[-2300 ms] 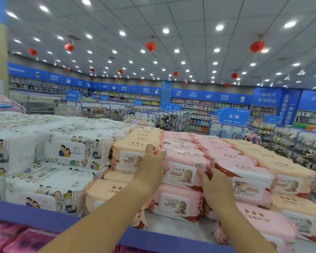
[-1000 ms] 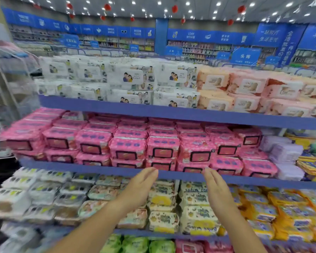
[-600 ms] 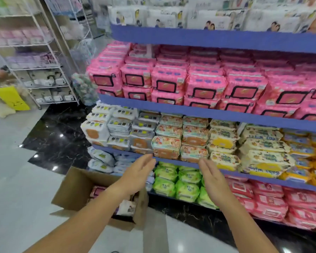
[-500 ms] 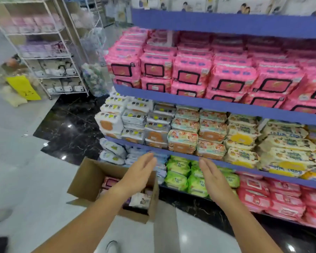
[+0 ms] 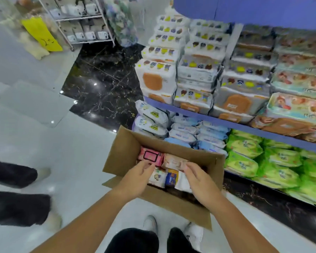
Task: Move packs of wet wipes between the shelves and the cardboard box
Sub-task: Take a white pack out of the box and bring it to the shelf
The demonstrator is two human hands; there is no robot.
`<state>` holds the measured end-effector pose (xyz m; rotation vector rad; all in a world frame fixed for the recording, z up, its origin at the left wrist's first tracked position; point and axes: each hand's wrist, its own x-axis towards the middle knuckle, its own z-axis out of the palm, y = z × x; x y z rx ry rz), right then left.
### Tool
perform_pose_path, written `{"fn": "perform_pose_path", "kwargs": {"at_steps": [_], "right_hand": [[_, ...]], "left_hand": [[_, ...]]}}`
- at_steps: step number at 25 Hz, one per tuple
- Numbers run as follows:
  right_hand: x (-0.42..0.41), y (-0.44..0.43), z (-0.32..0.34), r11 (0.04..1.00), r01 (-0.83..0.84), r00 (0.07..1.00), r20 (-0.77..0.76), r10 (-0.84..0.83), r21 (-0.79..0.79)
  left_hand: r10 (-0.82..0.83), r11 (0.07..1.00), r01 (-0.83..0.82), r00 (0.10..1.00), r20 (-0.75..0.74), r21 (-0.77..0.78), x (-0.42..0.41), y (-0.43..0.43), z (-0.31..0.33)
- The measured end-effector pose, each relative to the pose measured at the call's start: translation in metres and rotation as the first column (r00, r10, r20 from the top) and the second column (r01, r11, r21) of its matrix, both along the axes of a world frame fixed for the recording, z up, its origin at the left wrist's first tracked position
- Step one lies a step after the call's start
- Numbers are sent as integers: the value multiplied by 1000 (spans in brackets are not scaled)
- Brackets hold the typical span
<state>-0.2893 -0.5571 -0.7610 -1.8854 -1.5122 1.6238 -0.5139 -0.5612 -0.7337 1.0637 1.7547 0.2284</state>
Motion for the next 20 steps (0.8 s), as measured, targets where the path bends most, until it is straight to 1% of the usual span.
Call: {"fn": "perform_pose_path", "kwargs": {"at_steps": [2,4,7,9,11,12,13,15,16,17,18,20], "right_hand": [[-7,9,-66,999,-37,998,56,39,-39],[-11,15,-133,996,-58,994,91,63,-64],[-10,20,-223,990,-97,974,196,115,-98],[-3,23,-276,984,-138,948,273,163,-109],[8,23,-322,969,-214,895,373,246,-125],[11,22,-342,956,-260,859,420,293,-136],[13,24,-357,941,-303,822,458,339,-153],[18,31,-376,909,-361,765,493,416,-207],[20,36,-382,899,-373,753,492,438,-230],[22,43,-391,895,-366,761,471,446,-255],[26,50,-396,894,-351,782,438,443,-278],[31,61,-406,875,-342,816,355,457,-343]], "left_hand": [[-12,999,11,1000,-9,-39,-8,14,-64],[-75,994,72,997,-34,-77,-16,30,-133],[-200,972,189,977,-68,-141,-31,54,-245],[-286,944,263,954,-93,-200,-38,65,-307],[-362,913,329,926,-108,-241,-42,74,-353],[-398,901,358,906,-141,-244,-47,77,-376],[-443,887,394,872,-206,-240,-55,80,-395],[-548,836,504,751,-368,-217,-73,84,-427],[-587,806,547,694,-417,-226,-82,86,-437],[-612,789,558,674,-414,-257,-92,88,-448],[-611,792,542,703,-363,-283,-98,92,-453],[-554,820,479,801,-228,-312,-104,101,-461]]}}
